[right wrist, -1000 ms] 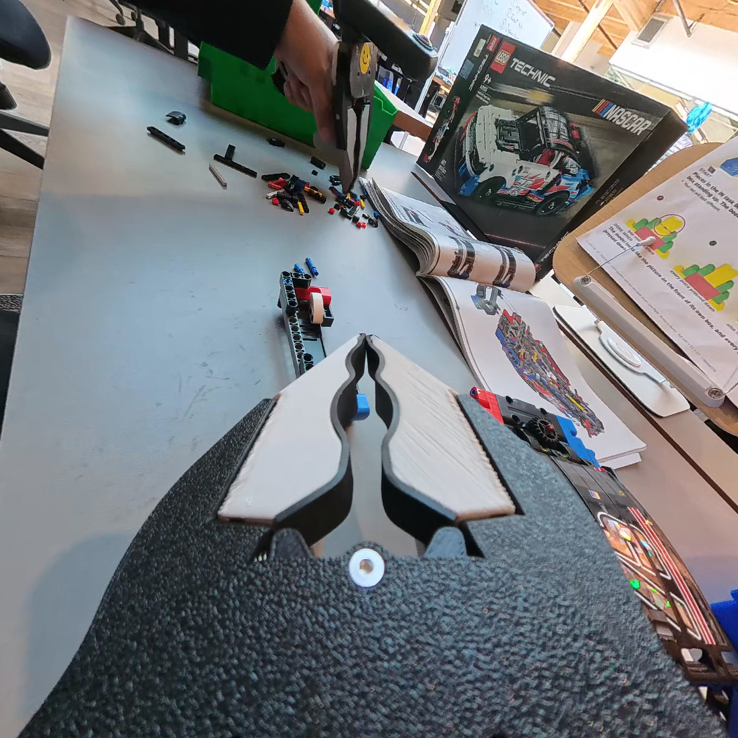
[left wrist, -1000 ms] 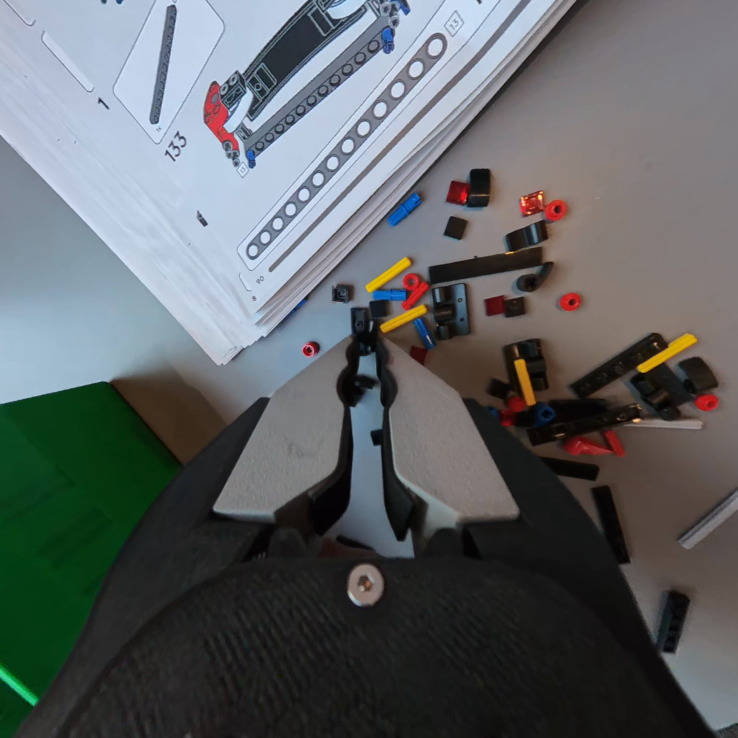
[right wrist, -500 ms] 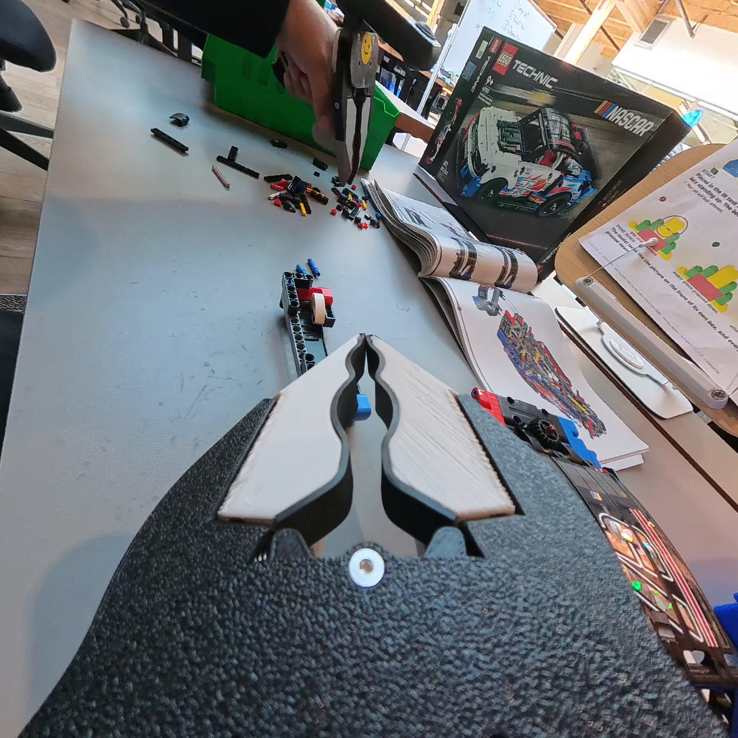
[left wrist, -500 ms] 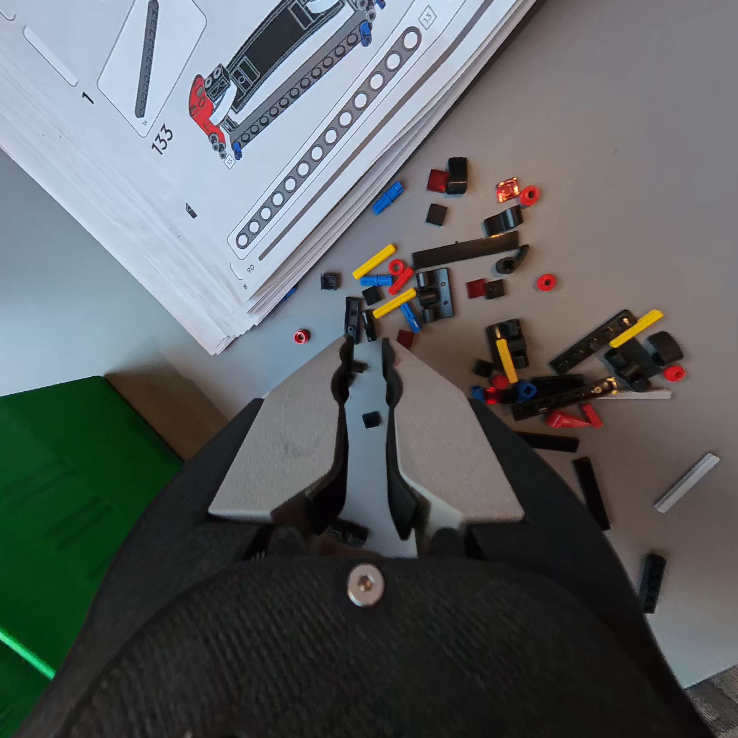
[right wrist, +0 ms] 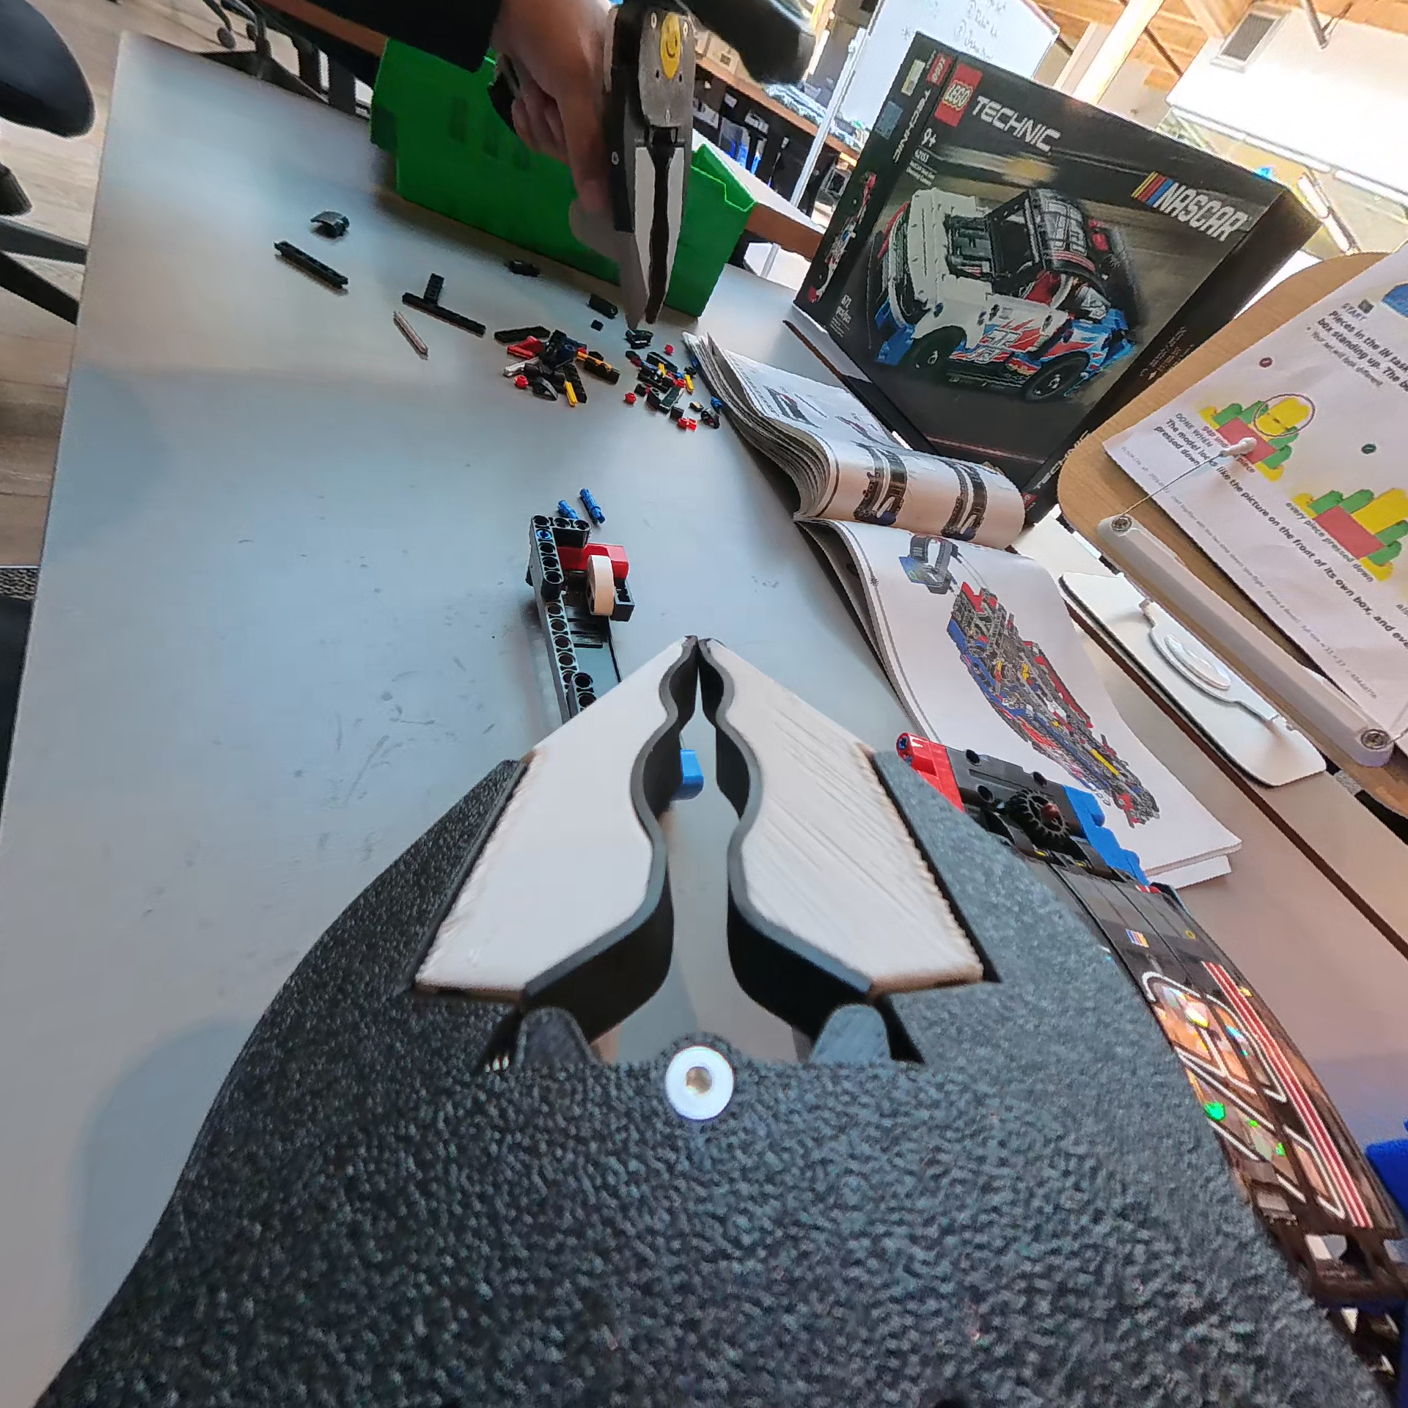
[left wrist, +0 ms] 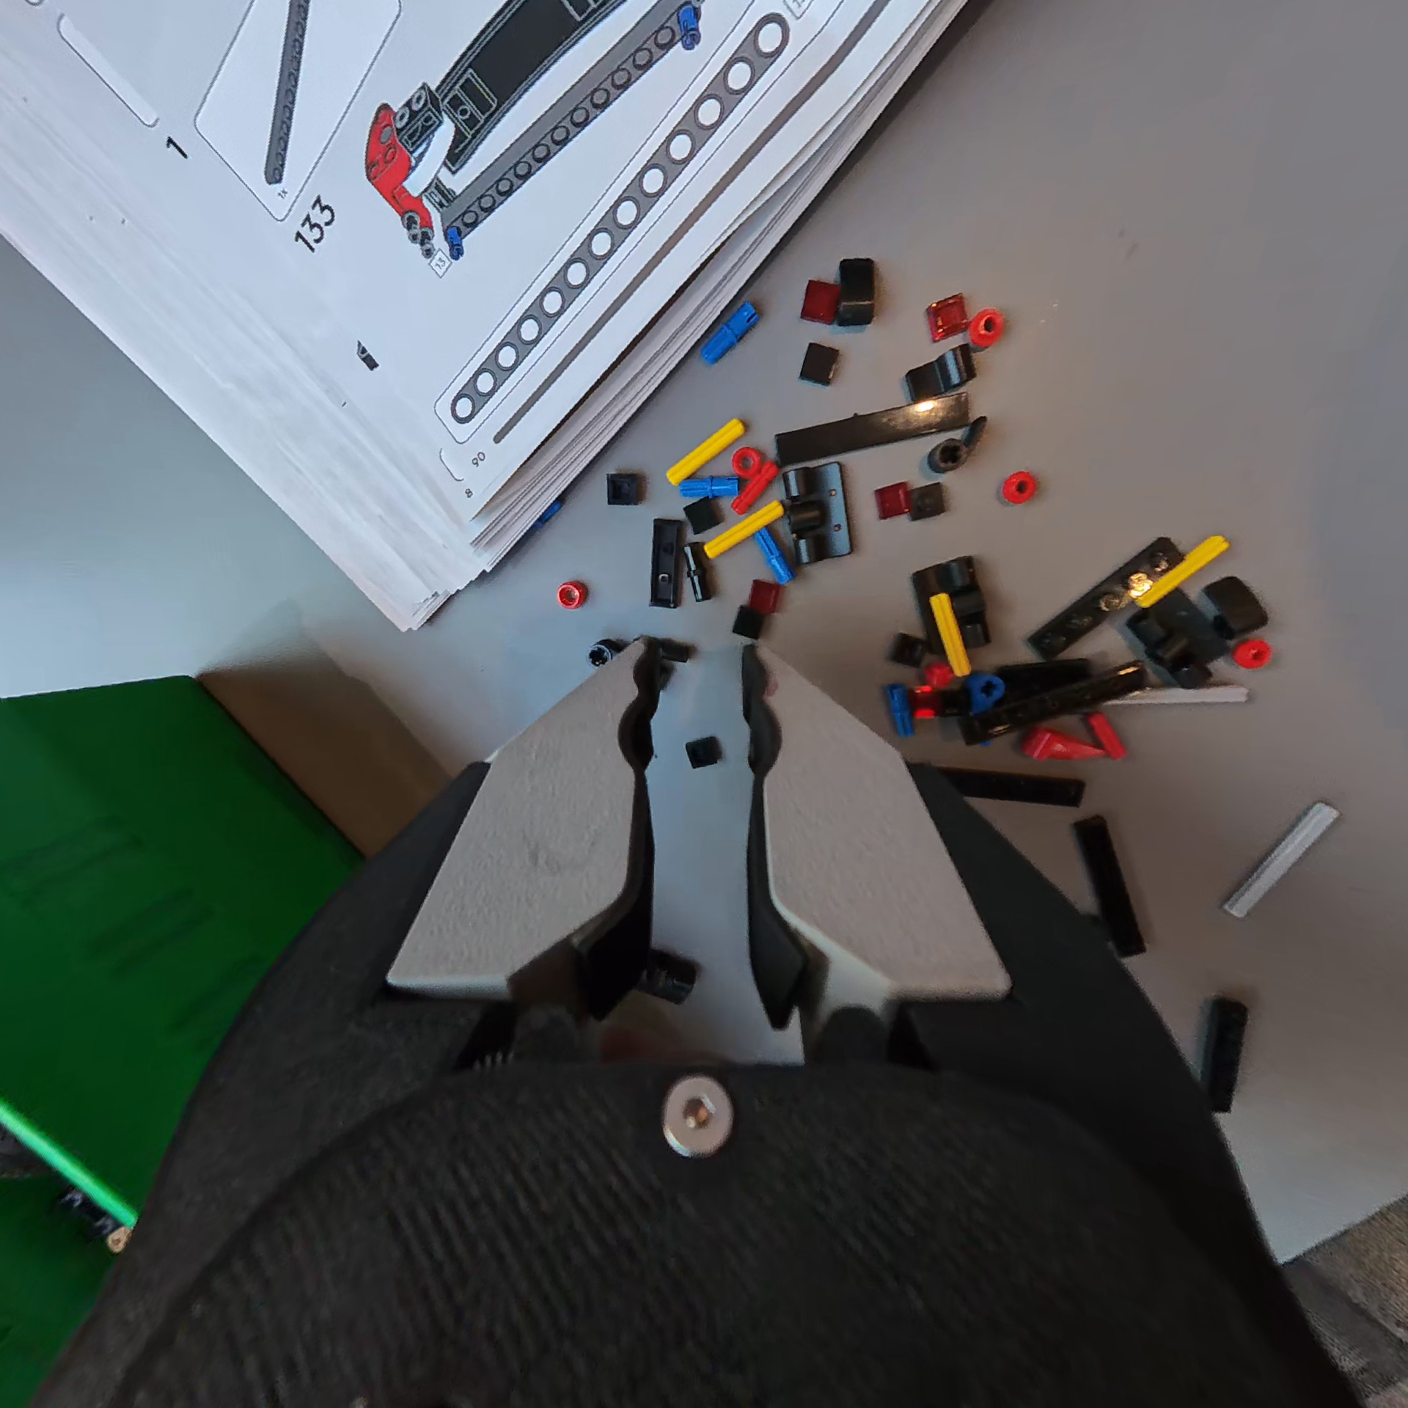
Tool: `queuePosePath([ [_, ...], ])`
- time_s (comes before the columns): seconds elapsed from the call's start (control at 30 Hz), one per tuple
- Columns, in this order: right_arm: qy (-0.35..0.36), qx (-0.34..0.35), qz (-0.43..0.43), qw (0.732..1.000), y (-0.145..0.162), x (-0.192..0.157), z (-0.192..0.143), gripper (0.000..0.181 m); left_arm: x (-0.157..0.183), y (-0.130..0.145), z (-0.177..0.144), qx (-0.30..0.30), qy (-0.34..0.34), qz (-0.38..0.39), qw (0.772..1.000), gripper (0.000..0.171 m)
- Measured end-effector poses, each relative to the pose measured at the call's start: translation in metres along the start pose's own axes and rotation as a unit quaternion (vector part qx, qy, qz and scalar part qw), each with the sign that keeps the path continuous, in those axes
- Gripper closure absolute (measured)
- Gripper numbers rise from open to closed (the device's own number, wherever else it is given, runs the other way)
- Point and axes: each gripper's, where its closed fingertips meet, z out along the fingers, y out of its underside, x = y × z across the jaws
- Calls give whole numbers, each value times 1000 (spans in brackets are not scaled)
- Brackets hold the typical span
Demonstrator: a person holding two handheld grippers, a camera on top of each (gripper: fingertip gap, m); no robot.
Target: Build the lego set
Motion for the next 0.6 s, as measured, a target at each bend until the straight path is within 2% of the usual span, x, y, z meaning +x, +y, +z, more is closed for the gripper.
queuePosePath([
  [0.17, 1, -1, 1, 1000, 0, 1, 0, 181, -3, -4, 4, 6, -6, 6, 1000, 158],
  [0.53, -1, 0, 2, 1000, 0, 1, 0, 181, -3, -9, 20, -13, 1, 9, 1000, 156],
  [0.6, -1, 1, 2, 1000, 0, 0, 0, 181, -4, -11, 21, -9, -2, 6, 1000, 159],
])
